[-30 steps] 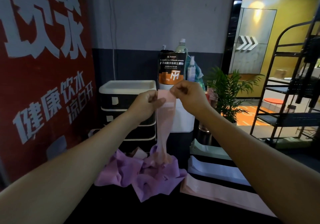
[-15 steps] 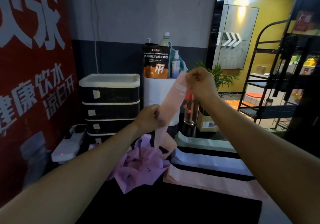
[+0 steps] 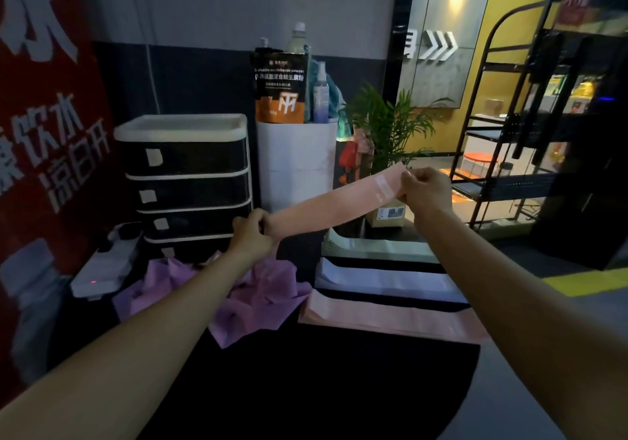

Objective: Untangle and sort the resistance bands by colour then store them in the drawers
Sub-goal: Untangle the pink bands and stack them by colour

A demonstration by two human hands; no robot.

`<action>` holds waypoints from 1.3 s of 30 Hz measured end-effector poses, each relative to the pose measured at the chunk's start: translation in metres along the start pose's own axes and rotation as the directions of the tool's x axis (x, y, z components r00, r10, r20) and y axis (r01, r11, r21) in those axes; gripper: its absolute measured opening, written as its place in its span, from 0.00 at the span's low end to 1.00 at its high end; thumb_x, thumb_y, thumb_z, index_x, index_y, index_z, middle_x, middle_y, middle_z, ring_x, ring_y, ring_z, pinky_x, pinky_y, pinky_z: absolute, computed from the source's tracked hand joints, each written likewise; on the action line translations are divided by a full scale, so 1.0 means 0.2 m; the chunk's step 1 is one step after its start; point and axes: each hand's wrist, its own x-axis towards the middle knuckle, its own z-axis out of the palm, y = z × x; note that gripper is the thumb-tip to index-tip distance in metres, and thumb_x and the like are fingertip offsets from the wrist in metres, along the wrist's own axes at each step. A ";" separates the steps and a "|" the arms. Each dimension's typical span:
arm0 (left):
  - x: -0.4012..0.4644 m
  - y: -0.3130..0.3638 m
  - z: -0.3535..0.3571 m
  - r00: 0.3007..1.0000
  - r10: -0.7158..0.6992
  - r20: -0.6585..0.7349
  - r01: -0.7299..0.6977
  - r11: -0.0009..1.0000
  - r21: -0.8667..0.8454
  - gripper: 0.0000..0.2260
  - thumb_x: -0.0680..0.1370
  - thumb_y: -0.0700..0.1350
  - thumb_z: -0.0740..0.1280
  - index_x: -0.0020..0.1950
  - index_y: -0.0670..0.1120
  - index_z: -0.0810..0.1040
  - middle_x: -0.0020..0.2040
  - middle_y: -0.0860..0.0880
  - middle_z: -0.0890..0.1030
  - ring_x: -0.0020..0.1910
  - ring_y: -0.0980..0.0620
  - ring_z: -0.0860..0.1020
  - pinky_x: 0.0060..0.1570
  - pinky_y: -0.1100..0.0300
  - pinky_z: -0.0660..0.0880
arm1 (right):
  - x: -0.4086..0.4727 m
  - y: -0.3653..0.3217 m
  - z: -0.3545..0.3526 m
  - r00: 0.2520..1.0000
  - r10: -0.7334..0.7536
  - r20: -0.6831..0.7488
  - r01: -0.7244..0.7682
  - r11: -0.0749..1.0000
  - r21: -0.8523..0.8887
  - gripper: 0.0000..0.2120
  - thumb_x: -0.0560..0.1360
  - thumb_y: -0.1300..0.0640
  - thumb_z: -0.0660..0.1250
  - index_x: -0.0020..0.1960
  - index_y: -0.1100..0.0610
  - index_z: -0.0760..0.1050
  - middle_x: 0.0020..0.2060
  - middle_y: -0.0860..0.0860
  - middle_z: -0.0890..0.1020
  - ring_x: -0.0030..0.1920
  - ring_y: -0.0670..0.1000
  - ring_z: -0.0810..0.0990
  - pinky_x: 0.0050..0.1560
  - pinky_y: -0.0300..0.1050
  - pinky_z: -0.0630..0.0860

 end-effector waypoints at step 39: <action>-0.22 0.13 0.15 0.880 -0.087 0.467 0.388 0.698 -0.602 0.13 0.79 0.32 0.58 0.39 0.47 0.65 0.39 0.47 0.72 0.35 0.54 0.70 0.24 0.68 0.74 | -0.16 0.44 -0.53 0.937 0.294 -0.189 -0.323 0.935 -0.147 0.06 0.74 0.66 0.63 0.49 0.64 0.77 0.33 0.54 0.75 0.45 0.56 0.76 0.51 0.49 0.76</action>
